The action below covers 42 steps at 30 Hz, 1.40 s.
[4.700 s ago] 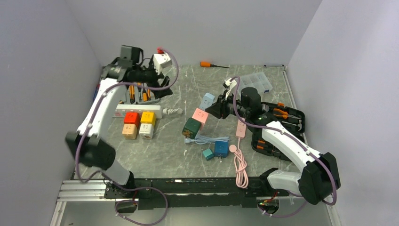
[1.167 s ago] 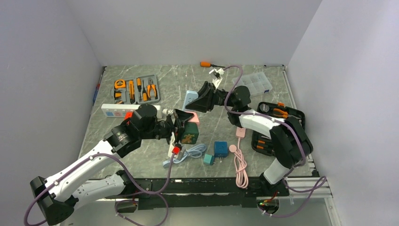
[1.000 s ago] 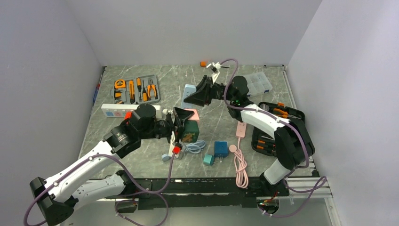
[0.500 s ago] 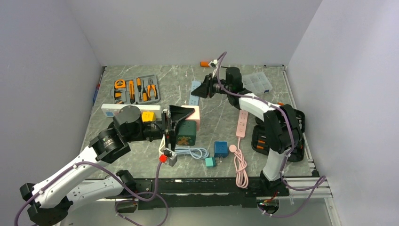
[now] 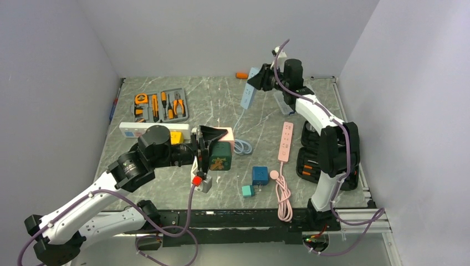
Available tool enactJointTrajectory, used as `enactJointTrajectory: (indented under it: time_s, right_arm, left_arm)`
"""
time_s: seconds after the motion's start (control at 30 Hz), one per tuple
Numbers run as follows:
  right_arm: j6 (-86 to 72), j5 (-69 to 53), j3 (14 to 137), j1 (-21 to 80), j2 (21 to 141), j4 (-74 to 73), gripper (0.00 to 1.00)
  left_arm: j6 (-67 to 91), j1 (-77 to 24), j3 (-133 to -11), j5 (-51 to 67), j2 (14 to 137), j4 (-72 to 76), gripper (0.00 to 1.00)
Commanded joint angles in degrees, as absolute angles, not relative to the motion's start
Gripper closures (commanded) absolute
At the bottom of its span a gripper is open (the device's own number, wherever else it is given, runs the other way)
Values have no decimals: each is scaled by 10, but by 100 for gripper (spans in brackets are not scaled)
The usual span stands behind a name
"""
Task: Pull the plug off the socket
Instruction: Remove the plug from the socket, then place the plug at the center of the board.
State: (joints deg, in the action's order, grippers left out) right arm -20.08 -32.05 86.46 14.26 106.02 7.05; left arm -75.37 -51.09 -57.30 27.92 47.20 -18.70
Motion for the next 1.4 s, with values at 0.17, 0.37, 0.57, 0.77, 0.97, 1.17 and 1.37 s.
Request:
enactJointTrajectory:
  time_s: [0.17, 0.37, 0.57, 0.77, 0.97, 1.17, 1.37]
  right_arm:
    - [-243, -190, 749, 147, 1056, 19, 100]
    - [-240, -145, 799, 146, 1109, -41, 99]
    - [-246, -105, 917, 143, 1188, -133, 68]
    - [-254, -98, 952, 137, 1197, -154, 31]
    - [-245, -85, 941, 137, 1139, -163, 0]
    - [-251, -84, 877, 140, 1033, -150, 0]
    - [-270, -75, 744, 158, 913, -123, 0]
  left_arm:
    - [-527, -513, -553, 263, 470, -186, 100]
    - [-469, -513, -528, 235, 485, -198, 100]
    - [-457, -513, -488, 203, 502, -200, 100]
    - [-484, -512, -423, 177, 516, -189, 100]
    - [-534, -513, -385, 144, 536, -211, 100]
    - [-507, -513, -344, 127, 547, -190, 100]
    - [-426, -513, -348, 98, 579, -237, 100]
